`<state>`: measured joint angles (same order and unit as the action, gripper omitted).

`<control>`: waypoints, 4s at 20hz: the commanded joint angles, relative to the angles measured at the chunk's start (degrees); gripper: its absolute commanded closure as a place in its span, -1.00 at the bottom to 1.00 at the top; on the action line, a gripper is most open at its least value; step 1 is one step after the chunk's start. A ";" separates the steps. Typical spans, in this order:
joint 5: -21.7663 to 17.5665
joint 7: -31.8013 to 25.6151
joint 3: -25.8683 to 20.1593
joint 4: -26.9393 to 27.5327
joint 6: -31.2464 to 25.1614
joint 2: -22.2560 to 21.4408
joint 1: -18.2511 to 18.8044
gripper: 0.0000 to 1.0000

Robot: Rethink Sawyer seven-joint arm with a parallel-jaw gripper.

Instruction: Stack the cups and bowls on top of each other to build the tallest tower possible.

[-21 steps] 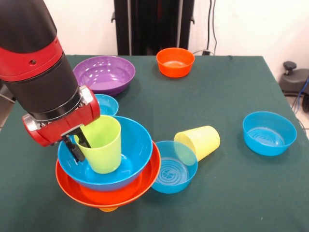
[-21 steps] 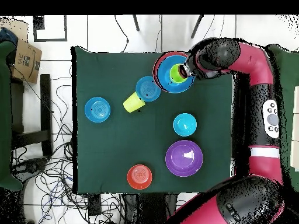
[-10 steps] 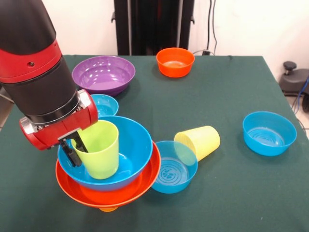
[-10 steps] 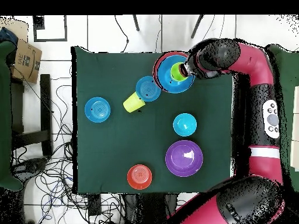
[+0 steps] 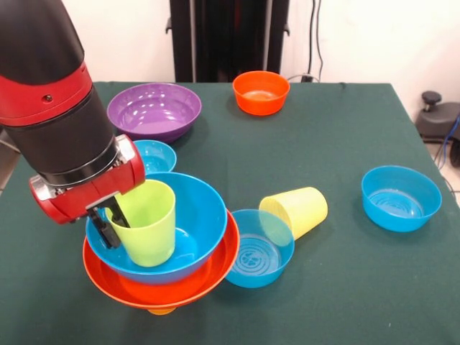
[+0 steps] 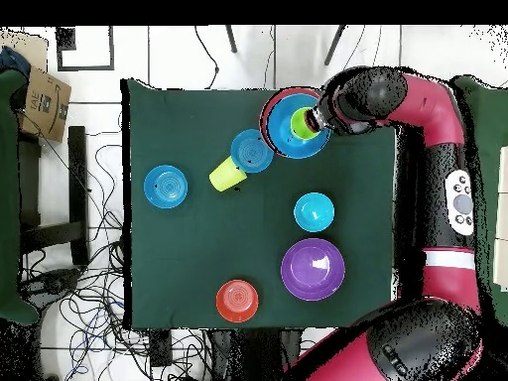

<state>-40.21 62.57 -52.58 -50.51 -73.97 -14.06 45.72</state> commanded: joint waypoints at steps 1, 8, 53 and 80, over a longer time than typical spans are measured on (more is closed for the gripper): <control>-4.04 -15.45 4.02 -0.62 1.88 -0.09 -2.72 1.00; -4.07 -15.41 4.05 -0.28 1.44 0.00 -2.88 1.00; -5.92 -17.80 5.34 6.11 -10.69 -3.09 -6.48 -1.00; -6.24 -26.29 3.86 13.58 -27.64 -6.33 -6.36 -1.00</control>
<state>-42.24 61.59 -50.75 -40.54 -90.52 -19.04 41.22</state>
